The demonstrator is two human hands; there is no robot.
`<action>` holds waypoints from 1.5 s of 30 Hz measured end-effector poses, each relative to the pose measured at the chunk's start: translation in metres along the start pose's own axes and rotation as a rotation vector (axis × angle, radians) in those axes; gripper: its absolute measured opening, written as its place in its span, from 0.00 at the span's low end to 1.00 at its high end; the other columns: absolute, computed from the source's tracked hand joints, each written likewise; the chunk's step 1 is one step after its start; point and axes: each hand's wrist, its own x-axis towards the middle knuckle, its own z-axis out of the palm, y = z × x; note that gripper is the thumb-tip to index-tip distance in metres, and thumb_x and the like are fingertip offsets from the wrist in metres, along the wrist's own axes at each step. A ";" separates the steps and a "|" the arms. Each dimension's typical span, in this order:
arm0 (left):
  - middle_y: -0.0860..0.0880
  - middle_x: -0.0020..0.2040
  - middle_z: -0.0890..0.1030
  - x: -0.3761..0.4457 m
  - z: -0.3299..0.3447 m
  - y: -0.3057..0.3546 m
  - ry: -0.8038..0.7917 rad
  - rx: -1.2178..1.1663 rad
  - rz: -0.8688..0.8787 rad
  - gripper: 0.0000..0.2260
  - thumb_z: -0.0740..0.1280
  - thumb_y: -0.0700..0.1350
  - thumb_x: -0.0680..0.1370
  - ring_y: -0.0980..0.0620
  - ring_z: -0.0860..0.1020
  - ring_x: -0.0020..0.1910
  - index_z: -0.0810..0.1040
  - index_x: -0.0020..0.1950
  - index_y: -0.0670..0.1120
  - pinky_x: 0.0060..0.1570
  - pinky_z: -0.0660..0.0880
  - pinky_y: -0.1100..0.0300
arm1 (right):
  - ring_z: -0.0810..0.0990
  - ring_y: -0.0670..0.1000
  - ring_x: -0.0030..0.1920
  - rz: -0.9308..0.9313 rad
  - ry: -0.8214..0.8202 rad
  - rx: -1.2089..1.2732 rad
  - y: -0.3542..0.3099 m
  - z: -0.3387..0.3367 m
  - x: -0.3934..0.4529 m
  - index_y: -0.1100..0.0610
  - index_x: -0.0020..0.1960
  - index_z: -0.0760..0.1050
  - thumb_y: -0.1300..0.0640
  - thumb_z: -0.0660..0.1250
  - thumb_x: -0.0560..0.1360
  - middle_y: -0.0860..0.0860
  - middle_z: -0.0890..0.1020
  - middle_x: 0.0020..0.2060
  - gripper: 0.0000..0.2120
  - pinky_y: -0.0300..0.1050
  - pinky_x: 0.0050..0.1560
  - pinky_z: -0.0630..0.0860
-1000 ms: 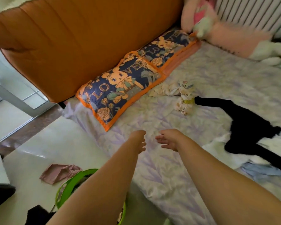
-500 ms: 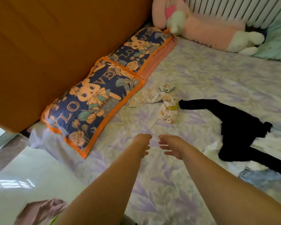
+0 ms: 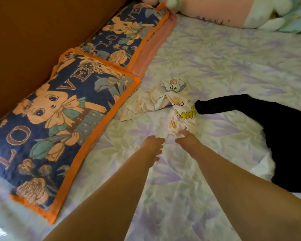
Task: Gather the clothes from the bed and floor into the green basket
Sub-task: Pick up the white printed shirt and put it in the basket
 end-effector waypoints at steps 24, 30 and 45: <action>0.41 0.53 0.84 0.010 0.012 -0.032 -0.029 -0.265 -0.074 0.26 0.58 0.63 0.78 0.41 0.82 0.51 0.79 0.59 0.43 0.50 0.79 0.47 | 0.80 0.53 0.44 0.102 -0.453 0.240 0.018 -0.015 -0.047 0.52 0.52 0.79 0.62 0.63 0.74 0.55 0.81 0.44 0.10 0.45 0.45 0.77; 0.39 0.47 0.82 -0.068 0.015 -0.029 -0.130 -0.252 -0.093 0.16 0.62 0.50 0.81 0.43 0.81 0.41 0.80 0.55 0.38 0.39 0.80 0.53 | 0.81 0.52 0.49 0.196 -0.783 0.003 0.017 -0.041 -0.119 0.49 0.52 0.81 0.59 0.67 0.65 0.51 0.84 0.47 0.16 0.45 0.49 0.78; 0.39 0.56 0.81 -0.289 -0.004 -0.011 -0.212 0.505 0.339 0.15 0.64 0.30 0.74 0.41 0.79 0.53 0.80 0.59 0.41 0.56 0.78 0.47 | 0.80 0.57 0.43 0.307 -0.371 1.350 -0.063 -0.060 -0.273 0.65 0.58 0.72 0.32 0.59 0.74 0.63 0.82 0.37 0.35 0.49 0.32 0.81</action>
